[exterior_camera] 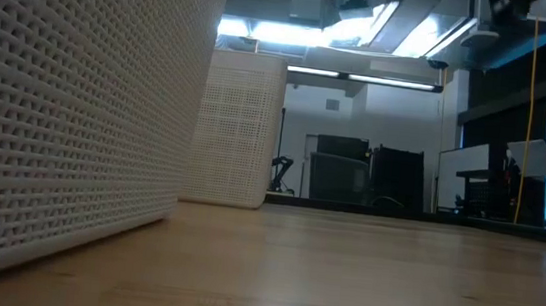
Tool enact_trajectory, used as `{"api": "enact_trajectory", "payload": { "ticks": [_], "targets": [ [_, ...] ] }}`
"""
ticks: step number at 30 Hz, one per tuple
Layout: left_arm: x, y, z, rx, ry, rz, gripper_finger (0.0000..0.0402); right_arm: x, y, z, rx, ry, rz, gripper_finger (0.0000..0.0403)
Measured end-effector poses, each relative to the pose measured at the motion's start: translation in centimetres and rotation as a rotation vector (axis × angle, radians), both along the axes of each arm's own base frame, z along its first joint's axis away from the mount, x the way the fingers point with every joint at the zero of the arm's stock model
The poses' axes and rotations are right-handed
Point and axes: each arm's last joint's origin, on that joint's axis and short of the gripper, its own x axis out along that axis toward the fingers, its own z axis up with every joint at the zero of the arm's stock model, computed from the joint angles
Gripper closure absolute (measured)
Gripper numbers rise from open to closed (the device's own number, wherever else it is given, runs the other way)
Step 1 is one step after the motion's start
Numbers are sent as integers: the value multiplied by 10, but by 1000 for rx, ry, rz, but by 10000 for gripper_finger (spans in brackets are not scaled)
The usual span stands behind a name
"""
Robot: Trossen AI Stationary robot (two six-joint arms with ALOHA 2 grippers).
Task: Sort clothes
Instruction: Return to Home Position
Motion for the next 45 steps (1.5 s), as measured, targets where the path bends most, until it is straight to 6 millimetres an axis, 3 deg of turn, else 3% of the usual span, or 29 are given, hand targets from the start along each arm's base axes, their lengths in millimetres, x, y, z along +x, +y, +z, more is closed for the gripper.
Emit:
{"api": "enact_trajectory", "payload": {
  "ticks": [7,12,21,32,45],
  "targets": [
    [-6,8,-17,-25,-23,57,396,-27,-24,-25,27,-84,23,367],
    [-8,10,-27,-24,-36,39,396,-36,-40,-46,38,-94,48,397],
    [-5,11,-44,-46,24,19,396,-41,-61,-73,28,-142,45,399],
    [-6,11,-67,-37,-12,21,396,-51,-66,-106,41,-214,4,397],
    [-5,11,-70,-54,-10,22,396,-54,-66,-121,61,-178,2,397]
  ]
}}
